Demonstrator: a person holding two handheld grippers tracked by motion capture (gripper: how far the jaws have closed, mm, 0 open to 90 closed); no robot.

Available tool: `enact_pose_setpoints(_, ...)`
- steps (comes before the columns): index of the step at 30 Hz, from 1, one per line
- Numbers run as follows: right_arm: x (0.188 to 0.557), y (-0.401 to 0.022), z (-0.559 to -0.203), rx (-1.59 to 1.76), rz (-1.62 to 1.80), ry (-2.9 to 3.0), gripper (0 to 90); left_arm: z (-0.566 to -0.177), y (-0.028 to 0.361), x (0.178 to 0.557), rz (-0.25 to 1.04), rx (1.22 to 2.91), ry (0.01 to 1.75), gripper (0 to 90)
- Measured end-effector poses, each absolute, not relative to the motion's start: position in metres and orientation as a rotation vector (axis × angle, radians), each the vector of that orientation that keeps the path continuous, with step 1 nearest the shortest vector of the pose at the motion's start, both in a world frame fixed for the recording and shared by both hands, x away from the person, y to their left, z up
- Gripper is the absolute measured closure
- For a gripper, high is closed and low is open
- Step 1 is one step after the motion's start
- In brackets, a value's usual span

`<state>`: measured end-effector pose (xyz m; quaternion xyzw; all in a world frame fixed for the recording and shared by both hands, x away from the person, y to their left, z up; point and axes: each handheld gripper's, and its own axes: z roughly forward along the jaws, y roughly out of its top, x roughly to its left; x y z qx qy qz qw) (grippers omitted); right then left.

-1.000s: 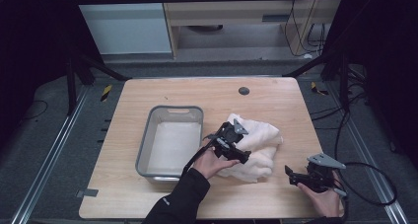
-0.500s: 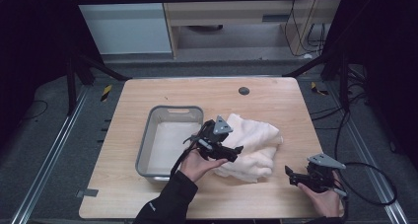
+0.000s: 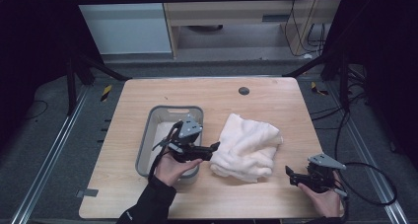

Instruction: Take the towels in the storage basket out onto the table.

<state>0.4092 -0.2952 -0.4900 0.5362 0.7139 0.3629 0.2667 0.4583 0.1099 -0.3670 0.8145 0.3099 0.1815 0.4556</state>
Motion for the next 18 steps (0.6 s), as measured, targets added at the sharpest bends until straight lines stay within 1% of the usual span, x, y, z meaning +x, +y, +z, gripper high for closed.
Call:
enact_pose_setpoints(9,0.408,-0.296,-0.491,1.448,0.975,1.922,4.1,-0.366,0.163,0.450,0.503,1.940,0.850,22.1)
enact_pose_setpoints(18,0.407,-0.296,-0.491,1.452,0.973,1.920,3.9,-0.375,0.219,0.442,0.551,1.888,0.955,21.8)
